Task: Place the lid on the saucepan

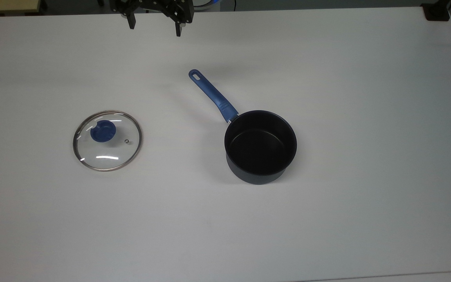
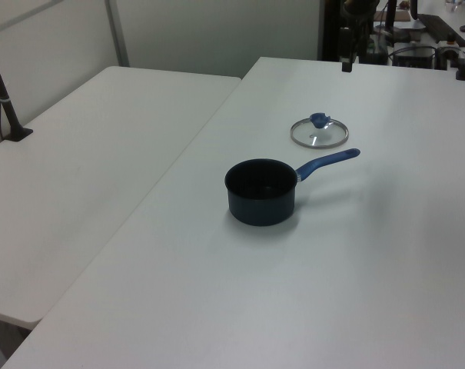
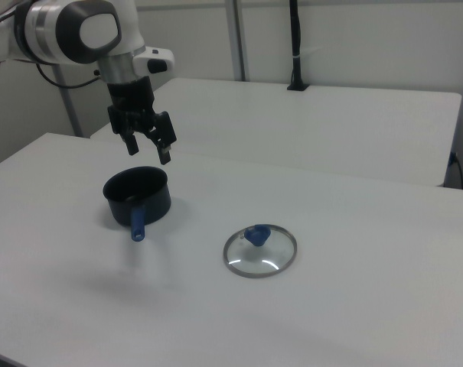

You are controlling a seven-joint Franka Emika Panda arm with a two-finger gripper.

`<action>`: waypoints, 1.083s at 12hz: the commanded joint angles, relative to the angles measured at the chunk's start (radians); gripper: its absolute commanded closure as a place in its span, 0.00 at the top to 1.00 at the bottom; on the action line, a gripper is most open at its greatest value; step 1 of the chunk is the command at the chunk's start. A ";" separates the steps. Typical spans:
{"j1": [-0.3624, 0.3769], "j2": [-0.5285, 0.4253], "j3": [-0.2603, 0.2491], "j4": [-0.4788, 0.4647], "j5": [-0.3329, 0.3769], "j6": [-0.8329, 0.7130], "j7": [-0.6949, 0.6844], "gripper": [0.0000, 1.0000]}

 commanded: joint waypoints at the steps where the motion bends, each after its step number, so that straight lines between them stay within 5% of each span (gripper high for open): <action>1: 0.008 -0.017 -0.013 -0.018 -0.011 0.001 -0.030 1.00; 10: 0.005 -0.006 -0.014 -0.012 -0.003 0.011 -0.030 1.00; 13: -0.003 0.072 -0.050 0.043 0.010 0.096 -0.028 1.00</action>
